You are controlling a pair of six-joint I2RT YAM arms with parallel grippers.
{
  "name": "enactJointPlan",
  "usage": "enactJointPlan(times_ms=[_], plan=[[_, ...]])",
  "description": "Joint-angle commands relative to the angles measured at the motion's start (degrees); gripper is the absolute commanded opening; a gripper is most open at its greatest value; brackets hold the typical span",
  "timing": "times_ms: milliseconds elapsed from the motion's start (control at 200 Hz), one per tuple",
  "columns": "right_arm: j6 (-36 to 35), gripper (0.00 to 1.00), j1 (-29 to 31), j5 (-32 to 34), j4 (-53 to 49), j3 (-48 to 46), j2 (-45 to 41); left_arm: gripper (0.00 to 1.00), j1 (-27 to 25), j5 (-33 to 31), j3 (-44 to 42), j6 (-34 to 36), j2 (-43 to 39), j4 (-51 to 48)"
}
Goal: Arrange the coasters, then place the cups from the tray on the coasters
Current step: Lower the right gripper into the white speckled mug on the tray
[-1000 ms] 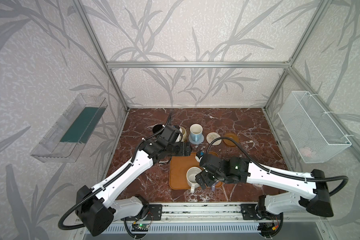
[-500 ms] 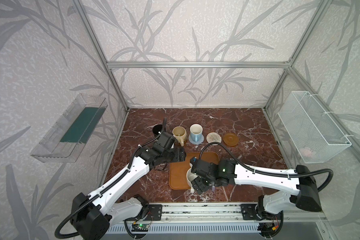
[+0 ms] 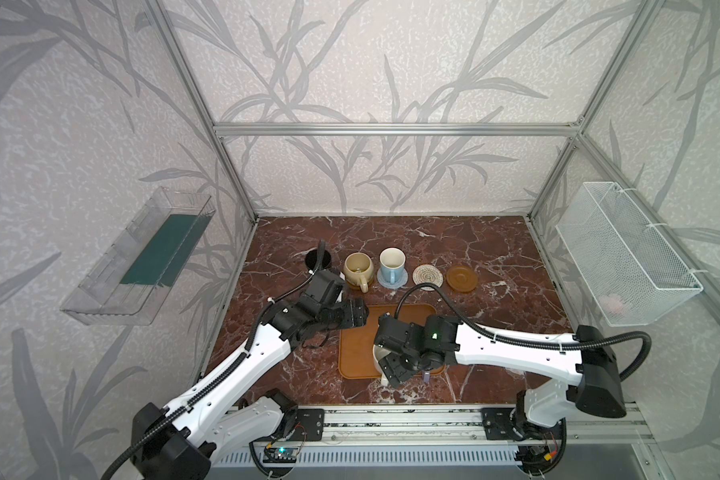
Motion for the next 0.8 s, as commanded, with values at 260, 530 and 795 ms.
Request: enactJointPlan(times_ms=[260, 530, 795], plan=[[0.4, 0.81, 1.3, -2.3, -3.1, 5.0, 5.3, 0.91, 2.0, -1.9, -3.1, -1.9, -2.9, 0.1], [1.1, 0.81, 1.2, -2.7, -3.8, 5.4, 6.7, 0.93, 2.8, -3.4, -3.2, -2.7, -4.4, -1.4], [0.5, 0.81, 0.7, -2.4, -4.1, 6.6, 9.2, 0.93, 3.8, -4.8, -4.2, -4.7, -5.2, -2.8]])
